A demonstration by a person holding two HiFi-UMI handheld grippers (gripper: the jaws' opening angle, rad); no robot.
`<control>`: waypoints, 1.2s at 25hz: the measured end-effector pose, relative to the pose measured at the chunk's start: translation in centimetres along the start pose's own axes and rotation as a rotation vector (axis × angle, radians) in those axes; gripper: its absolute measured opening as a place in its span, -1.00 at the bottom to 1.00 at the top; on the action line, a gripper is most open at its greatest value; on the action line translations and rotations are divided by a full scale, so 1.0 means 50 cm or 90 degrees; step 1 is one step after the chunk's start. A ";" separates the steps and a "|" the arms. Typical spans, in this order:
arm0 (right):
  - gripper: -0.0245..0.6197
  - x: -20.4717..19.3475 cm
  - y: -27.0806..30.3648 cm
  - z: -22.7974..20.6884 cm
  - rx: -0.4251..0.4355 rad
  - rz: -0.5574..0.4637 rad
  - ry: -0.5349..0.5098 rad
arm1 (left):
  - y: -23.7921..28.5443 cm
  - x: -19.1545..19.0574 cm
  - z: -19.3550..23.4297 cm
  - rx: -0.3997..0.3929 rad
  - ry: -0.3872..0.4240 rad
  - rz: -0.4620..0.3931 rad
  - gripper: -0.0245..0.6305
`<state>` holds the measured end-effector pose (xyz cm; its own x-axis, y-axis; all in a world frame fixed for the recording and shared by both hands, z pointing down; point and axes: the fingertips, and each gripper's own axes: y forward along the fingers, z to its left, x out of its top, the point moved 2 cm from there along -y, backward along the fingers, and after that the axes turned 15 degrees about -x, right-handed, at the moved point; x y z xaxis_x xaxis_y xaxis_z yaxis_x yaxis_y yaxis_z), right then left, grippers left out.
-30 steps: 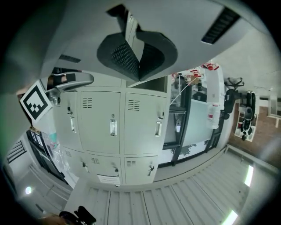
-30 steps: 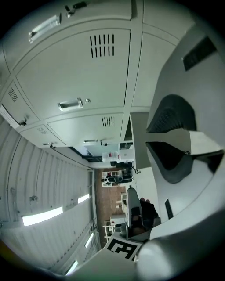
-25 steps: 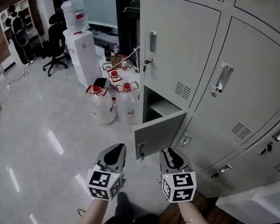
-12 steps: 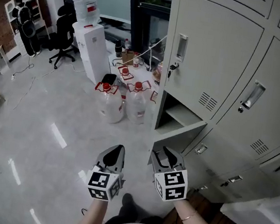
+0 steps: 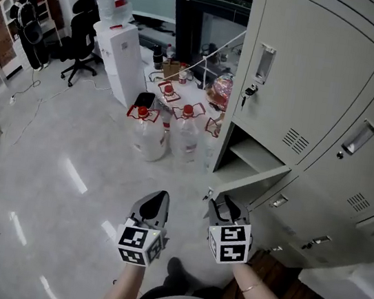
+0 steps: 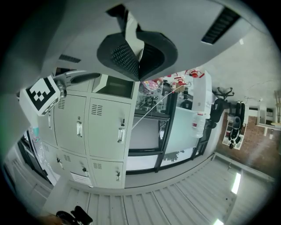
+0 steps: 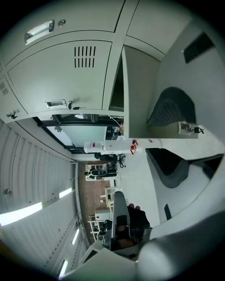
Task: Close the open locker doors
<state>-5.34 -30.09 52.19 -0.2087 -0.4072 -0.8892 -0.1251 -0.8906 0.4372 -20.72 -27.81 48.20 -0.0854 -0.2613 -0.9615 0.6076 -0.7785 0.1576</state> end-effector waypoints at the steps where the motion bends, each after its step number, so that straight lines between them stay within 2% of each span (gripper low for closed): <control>1: -0.49 0.002 0.009 0.001 -0.009 0.003 -0.001 | 0.003 0.003 0.011 -0.003 0.001 -0.003 -0.86; 8: -0.56 0.030 0.076 0.002 -0.069 0.007 -0.014 | 0.025 0.018 0.065 -0.043 0.015 -0.014 -0.86; 14: -0.56 0.059 0.129 0.001 -0.093 0.017 -0.015 | 0.046 0.031 0.087 -0.064 0.007 -0.013 -0.86; 20: -0.56 0.089 0.181 -0.013 -0.110 0.016 0.001 | 0.067 0.046 0.113 -0.068 -0.008 -0.014 -0.86; 30: -0.57 0.133 0.281 -0.056 -0.129 0.005 0.015 | 0.138 0.078 0.179 -0.036 0.001 -0.016 -0.86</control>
<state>-5.75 -45.88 52.06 -0.1860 -0.4164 -0.8900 0.0744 -0.9091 0.4098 -23.93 -39.30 47.57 -0.0997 -0.2414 -0.9653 0.6486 -0.7515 0.1209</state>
